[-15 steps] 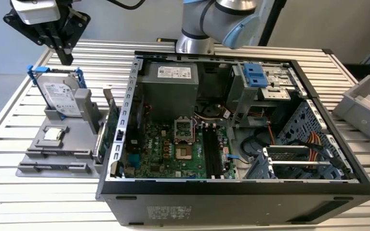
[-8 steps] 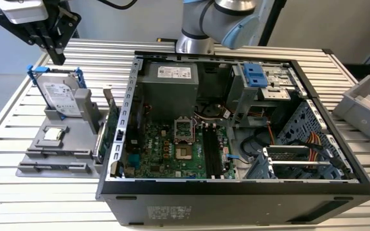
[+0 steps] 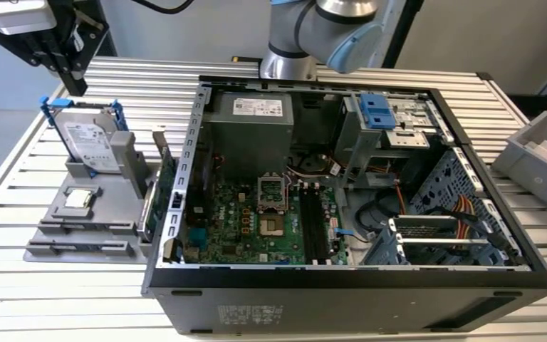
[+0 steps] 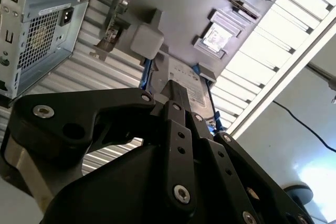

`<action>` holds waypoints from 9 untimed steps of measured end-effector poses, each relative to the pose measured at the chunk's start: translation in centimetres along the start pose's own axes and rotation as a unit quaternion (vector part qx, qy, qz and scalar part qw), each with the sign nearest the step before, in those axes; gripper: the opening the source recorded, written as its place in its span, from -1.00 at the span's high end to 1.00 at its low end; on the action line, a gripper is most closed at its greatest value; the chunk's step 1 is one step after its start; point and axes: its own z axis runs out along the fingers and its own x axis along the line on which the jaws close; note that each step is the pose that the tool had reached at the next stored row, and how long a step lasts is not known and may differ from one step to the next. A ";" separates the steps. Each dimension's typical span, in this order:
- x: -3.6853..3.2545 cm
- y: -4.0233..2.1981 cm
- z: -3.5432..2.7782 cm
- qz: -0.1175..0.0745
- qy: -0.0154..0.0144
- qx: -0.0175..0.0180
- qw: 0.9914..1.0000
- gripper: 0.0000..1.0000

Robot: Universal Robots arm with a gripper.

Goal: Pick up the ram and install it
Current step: 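Reach for the ram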

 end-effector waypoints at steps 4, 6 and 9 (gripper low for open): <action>0.54 -0.04 -0.01 0.000 0.000 0.000 1.000 1.00; 0.79 -0.05 -0.01 0.000 0.000 0.000 1.000 1.00; 1.16 -0.08 -0.02 0.000 0.000 0.000 1.000 1.00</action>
